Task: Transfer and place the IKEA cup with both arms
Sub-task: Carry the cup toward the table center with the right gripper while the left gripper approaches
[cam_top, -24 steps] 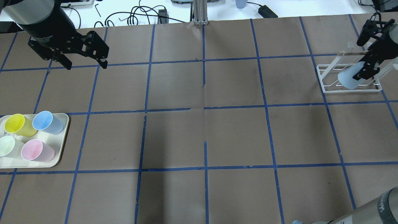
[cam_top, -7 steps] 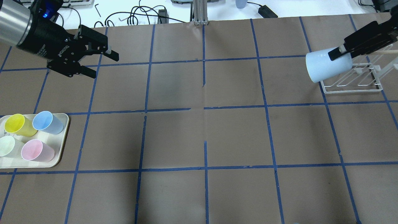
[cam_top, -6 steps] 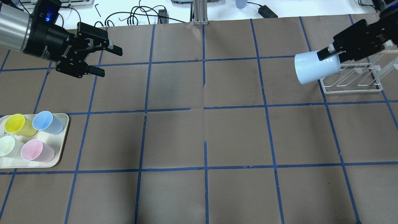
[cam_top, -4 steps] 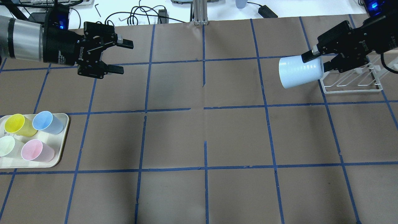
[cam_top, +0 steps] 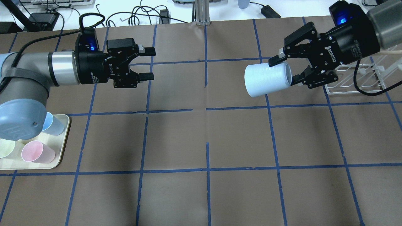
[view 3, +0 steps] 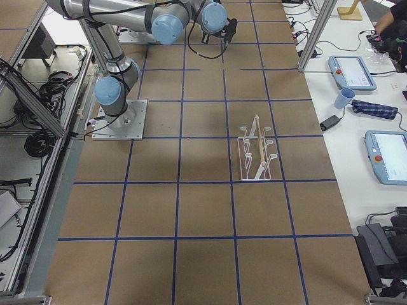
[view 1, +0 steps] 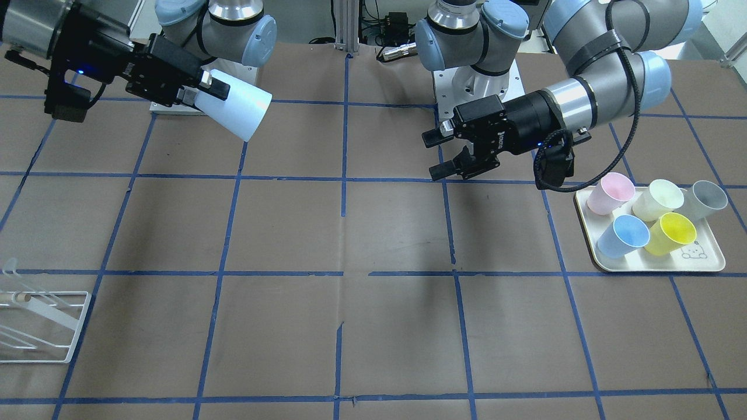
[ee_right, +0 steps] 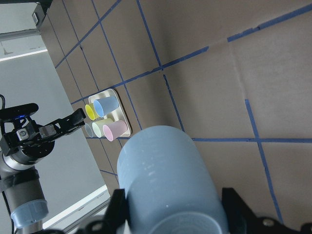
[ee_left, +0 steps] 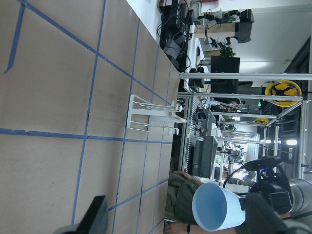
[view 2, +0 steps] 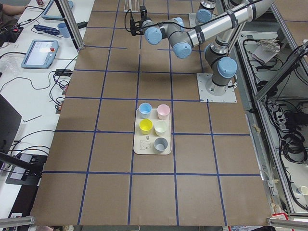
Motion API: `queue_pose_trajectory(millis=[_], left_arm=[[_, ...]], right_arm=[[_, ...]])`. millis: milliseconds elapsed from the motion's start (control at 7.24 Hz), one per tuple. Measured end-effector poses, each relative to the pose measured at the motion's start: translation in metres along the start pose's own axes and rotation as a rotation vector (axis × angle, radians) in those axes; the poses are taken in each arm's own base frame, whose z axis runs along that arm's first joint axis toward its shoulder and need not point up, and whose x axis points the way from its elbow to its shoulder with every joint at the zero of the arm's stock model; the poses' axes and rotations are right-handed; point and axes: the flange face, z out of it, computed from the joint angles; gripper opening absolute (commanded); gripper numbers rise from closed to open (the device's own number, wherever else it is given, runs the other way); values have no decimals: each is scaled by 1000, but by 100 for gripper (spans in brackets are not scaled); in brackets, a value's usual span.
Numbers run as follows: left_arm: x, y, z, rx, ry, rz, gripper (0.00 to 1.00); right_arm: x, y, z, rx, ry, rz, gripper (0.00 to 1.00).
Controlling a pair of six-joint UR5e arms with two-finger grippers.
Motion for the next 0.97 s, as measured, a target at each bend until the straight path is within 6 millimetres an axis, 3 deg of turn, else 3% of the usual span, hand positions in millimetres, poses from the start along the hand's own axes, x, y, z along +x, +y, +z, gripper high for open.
queue_pose_trajectory(millis=[414,691,967], left_arm=[[2,8,35,-58,134,-17,100],[7,13,54,-90,214,-21,100],[-3,15,62,-101,245,-35,100]], right_arm=[[-27,10,28,-40,-86,-51,26],[-31,13,33,-41,-92,-163,25],[-32,13,33,-35,-94,-277,26]])
